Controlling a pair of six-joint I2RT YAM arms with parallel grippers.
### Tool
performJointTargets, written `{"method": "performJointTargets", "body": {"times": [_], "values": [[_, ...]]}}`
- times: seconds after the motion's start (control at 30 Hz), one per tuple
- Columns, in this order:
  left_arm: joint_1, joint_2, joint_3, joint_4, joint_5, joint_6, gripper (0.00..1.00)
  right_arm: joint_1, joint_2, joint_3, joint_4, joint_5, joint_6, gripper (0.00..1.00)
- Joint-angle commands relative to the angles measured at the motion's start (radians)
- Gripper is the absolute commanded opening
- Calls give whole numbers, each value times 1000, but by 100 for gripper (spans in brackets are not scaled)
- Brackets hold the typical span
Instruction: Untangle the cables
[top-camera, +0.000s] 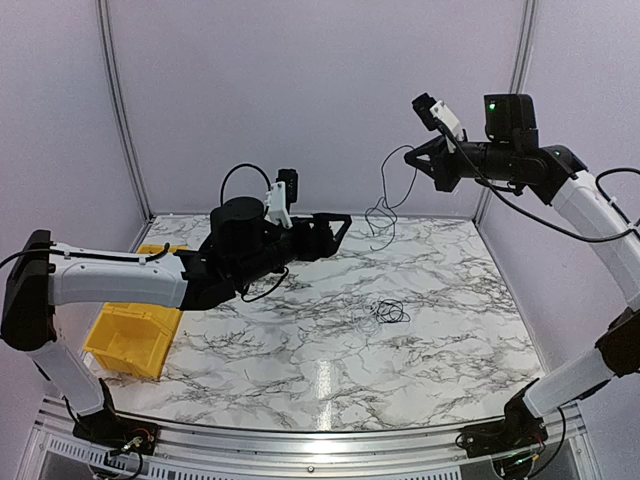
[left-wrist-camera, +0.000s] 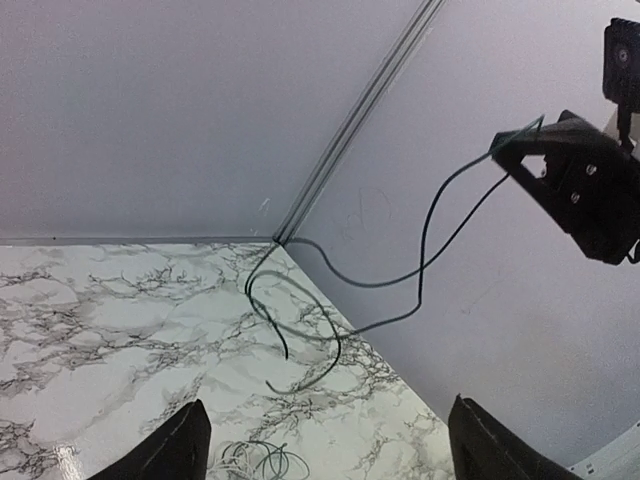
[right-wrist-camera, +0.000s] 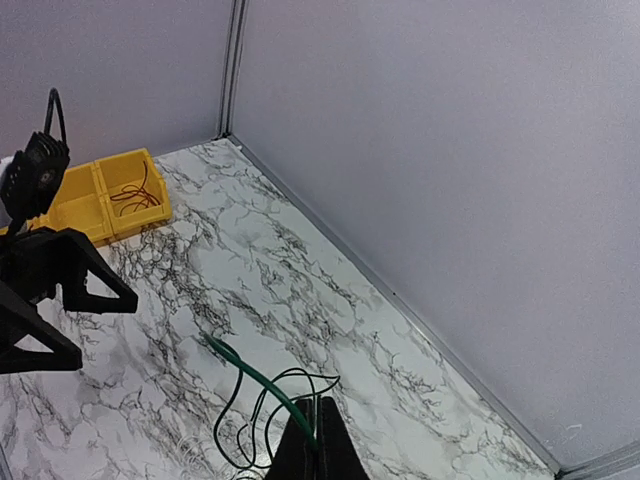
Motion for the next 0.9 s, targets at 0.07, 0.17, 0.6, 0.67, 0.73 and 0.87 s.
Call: {"method": "performJointTargets", "body": {"times": [0.07, 0.17, 0.6, 0.67, 0.73, 0.87], "values": [[-27, 41, 160, -85, -101, 115, 91, 43, -7, -33, -2, 43, 73, 0], [-33, 110, 272, -122, -113, 119, 89, 54, 1, -37, 8, 48, 96, 0], [-18, 351, 537, -221, -247, 25, 69, 92, 26, 40, -63, -168, 127, 0], [-9, 379, 553, -224, -273, 4, 64, 95, 35, 83, -103, -246, 132, 0], [4, 409, 569, -224, -278, -16, 61, 97, 48, 143, -148, -318, 145, 0], [21, 472, 587, -224, -257, -29, 55, 97, 72, 288, -195, -383, 207, 0]]}}
